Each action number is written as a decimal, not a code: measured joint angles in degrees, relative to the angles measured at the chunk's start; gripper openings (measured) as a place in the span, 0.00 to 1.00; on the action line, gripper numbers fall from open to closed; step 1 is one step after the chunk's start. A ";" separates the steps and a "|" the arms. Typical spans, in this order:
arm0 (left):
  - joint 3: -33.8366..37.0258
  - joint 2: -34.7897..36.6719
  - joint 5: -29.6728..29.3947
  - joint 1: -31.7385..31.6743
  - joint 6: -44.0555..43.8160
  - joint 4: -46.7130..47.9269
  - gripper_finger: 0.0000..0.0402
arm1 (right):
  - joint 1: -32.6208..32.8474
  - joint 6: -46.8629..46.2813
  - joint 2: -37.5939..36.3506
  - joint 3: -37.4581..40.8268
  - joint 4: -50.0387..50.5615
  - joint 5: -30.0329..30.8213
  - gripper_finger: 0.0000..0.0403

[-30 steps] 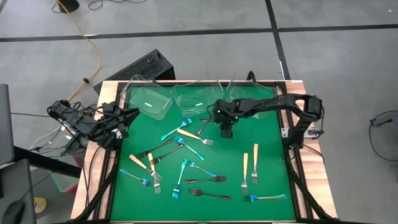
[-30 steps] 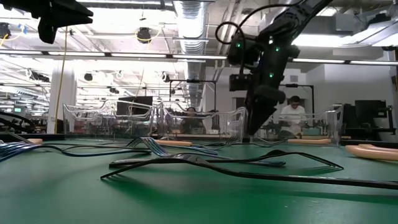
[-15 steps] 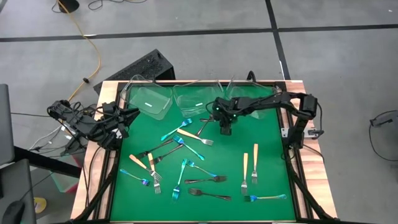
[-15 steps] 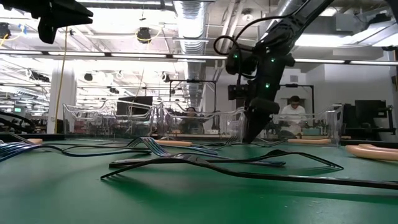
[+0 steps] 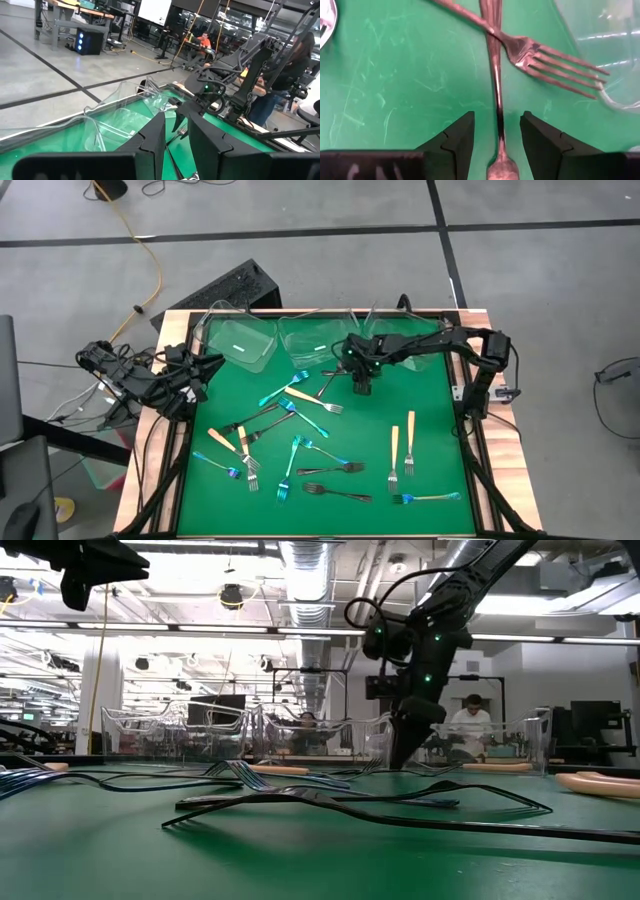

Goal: Sort silverware by color (type)
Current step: Put the brown fork into the middle transparent bin

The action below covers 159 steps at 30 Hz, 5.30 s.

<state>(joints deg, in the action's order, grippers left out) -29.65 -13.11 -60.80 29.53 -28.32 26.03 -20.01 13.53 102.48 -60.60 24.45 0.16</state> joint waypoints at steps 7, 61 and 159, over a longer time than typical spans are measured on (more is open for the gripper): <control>0.00 0.01 0.00 0.01 -0.22 0.01 0.17 | 0.08 0.06 0.00 0.00 0.84 0.75 0.44; 0.00 -0.01 0.44 -0.01 -1.07 0.47 0.17 | 14.69 -20.46 1.38 -5.71 10.42 6.21 0.41; -0.02 -0.01 -0.42 0.01 -1.95 2.15 0.17 | -6.51 22.82 3.80 -23.64 -5.79 2.76 0.07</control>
<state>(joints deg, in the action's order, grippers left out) -29.67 -13.12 -61.22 29.54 -30.26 28.18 -26.52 36.34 106.27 -84.24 18.66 2.93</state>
